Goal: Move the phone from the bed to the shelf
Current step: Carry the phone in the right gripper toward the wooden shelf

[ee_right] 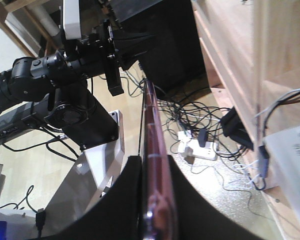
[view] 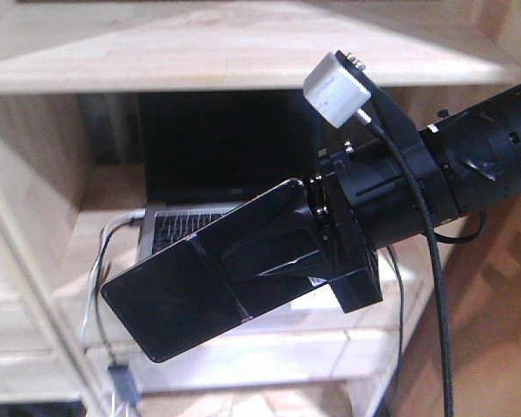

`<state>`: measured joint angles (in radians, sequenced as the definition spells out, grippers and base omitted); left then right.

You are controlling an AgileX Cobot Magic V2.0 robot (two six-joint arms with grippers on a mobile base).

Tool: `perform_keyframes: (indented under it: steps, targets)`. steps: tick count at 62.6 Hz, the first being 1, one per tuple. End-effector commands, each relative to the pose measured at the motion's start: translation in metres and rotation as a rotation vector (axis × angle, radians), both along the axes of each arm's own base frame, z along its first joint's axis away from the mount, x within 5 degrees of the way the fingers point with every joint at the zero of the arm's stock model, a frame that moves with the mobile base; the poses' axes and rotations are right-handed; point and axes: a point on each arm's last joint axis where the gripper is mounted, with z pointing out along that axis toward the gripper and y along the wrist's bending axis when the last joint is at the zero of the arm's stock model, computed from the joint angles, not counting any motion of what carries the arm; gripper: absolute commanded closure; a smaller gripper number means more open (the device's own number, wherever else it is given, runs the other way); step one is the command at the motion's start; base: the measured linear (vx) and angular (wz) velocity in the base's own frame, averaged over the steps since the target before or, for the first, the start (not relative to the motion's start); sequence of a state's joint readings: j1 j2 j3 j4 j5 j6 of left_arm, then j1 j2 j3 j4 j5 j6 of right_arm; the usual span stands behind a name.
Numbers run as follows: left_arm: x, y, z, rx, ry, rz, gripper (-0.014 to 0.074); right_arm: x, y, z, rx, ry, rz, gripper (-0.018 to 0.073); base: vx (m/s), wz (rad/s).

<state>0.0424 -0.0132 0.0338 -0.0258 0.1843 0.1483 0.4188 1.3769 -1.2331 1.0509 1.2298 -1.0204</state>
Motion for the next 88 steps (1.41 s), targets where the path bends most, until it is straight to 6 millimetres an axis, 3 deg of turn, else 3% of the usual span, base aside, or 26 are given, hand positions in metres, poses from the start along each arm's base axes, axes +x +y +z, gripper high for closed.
perform_keyframes:
  steps: [1,88]
  targets:
    - [-0.0013,-0.0002,0.0145,-0.011,-0.108,-0.002,0.0595,-0.0125,-0.0011,0.0217,0.094,-0.002,0.041,0.0561,0.16,-0.03]
    - [-0.0013,-0.0002,0.0145,-0.011,-0.108,-0.002,0.0595,-0.0128,-0.0012,0.0219,0.094,-0.002,0.041,0.0561,0.04,0.0]
